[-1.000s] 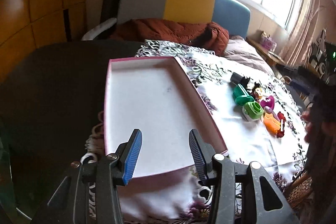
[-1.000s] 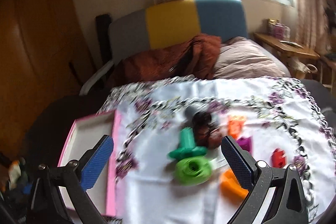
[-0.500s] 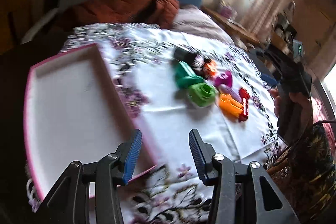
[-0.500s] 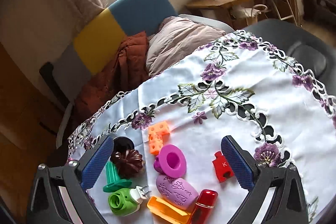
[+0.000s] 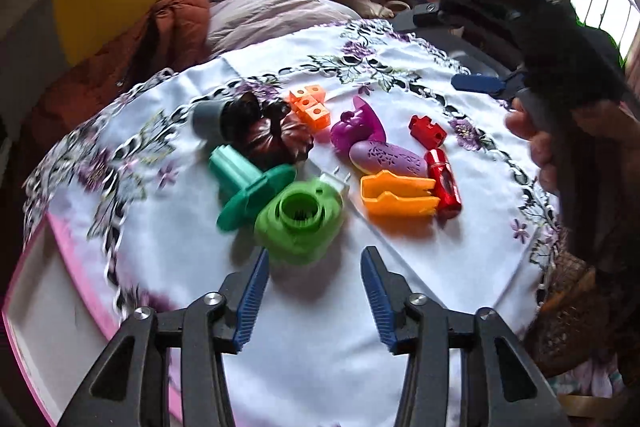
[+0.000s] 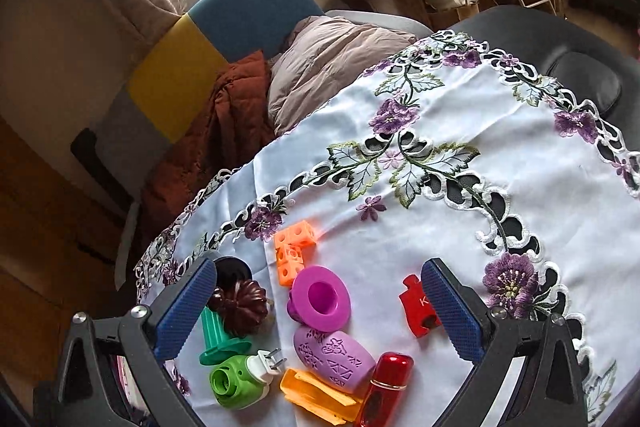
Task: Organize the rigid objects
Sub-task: 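Move the left tool to the green plug-shaped toy and close on it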
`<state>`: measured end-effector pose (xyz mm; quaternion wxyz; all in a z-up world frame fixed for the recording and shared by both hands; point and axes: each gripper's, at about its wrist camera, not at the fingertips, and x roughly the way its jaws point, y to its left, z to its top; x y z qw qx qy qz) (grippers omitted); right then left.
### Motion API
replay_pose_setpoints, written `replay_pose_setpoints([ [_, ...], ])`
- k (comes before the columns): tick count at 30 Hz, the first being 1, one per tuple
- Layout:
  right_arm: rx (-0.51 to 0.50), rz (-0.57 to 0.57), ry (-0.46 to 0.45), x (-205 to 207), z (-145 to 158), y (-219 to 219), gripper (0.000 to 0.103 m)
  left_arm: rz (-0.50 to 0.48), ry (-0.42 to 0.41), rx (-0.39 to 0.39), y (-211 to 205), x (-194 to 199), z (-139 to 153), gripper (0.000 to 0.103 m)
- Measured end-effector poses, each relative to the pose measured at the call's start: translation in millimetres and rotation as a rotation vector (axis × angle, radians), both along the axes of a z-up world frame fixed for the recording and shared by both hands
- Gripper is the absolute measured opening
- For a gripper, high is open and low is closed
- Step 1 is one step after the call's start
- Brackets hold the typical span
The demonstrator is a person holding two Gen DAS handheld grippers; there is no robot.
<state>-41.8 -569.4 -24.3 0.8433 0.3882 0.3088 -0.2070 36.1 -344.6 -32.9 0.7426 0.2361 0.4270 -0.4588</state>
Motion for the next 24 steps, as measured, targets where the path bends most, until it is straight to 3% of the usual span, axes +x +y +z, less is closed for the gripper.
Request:
replay_pose_setpoints([
  [1,0.0,0.001,0.0,0.1,0.3,0.2,0.103,-0.025,-0.001,0.011,-7.1,1.8,-2.6,0.073],
  [2,0.001,0.003,-0.002,0.2,0.5,0.4,0.103,-0.044,-0.006,0.026,-12.7,3.4,-5.7,0.074],
  [8,0.011,0.008,-0.012,0.9,-0.3,-1.1,0.103,-0.089,-0.001,0.091,-39.5,17.6,-23.1,0.073],
  [9,0.011,0.01,-0.011,1.5,-0.7,-0.9,0.103,-0.088,-0.007,0.096,-42.2,18.8,-25.2,0.072],
  [10,0.01,0.013,-0.009,2.2,-1.0,-0.6,0.103,-0.084,-0.016,0.103,-44.8,19.9,-28.3,0.062],
  [12,0.009,0.017,-0.006,3.5,-1.5,-0.4,0.103,-0.072,0.003,0.102,-46.6,23.6,-33.6,0.061],
  [16,-0.003,0.017,0.01,4.9,-2.4,-0.2,0.103,-0.042,0.013,0.082,-39.0,18.7,-33.1,0.061],
  [24,0.015,0.03,0.026,7.2,-6.6,0.2,0.103,0.079,0.03,0.042,17.0,-22.0,-28.2,0.061],
])
